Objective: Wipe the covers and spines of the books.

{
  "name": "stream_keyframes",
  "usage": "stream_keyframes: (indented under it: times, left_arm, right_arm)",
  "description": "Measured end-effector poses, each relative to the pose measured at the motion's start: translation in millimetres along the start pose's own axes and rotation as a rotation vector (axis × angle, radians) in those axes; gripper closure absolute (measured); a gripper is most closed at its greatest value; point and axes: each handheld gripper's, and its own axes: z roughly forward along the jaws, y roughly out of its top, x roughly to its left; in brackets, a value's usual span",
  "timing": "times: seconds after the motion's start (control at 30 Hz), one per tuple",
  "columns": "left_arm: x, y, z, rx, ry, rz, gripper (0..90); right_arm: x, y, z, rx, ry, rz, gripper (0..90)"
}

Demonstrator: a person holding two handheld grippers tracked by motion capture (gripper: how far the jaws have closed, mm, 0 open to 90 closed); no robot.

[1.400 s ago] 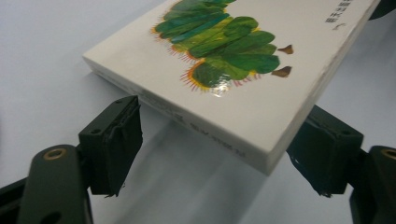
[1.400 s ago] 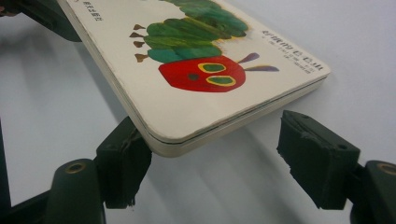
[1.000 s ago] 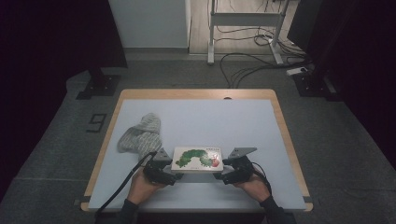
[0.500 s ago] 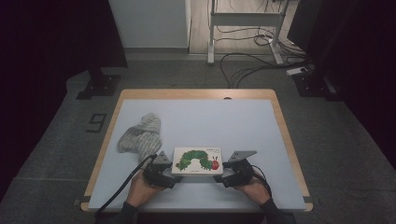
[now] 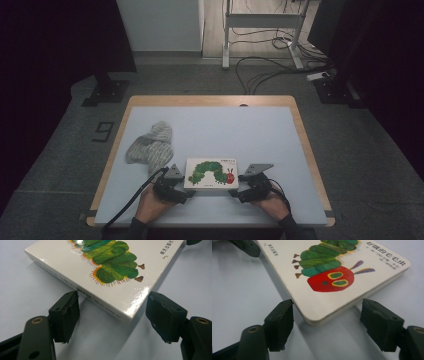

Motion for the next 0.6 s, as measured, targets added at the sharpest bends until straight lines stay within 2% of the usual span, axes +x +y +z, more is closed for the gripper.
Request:
stream_keyframes:
  times: [0.03,0.13,0.33,0.4,0.6]
  left_arm:
    - [-1.6,-1.1,0.0,-0.011,0.009,0.012,26.8]
    - [0.3,-2.9,-1.6,-0.031,-0.012,-0.014,27.9]
    - [0.1,-7.1,-4.3,-0.031,0.007,0.006,33.2]
    - [-0.9,-7.8,-5.2,-0.033,0.002,0.017,37.8]
    - [2.0,-6.8,-4.4,-0.037,0.0,0.017,40.4]
  right_arm:
    - [-0.3,-0.3,-0.5,-0.002,0.007,0.003,25.2]
    - [-0.2,-1.6,-1.3,-0.004,0.006,0.001,26.4]
    - [6.4,-1.4,0.3,0.012,-0.052,-0.053,29.5]
    - [8.7,-1.2,0.6,0.021,-0.073,-0.073,30.5]
    - [8.6,-0.3,0.8,0.021,-0.081,-0.075,34.5]
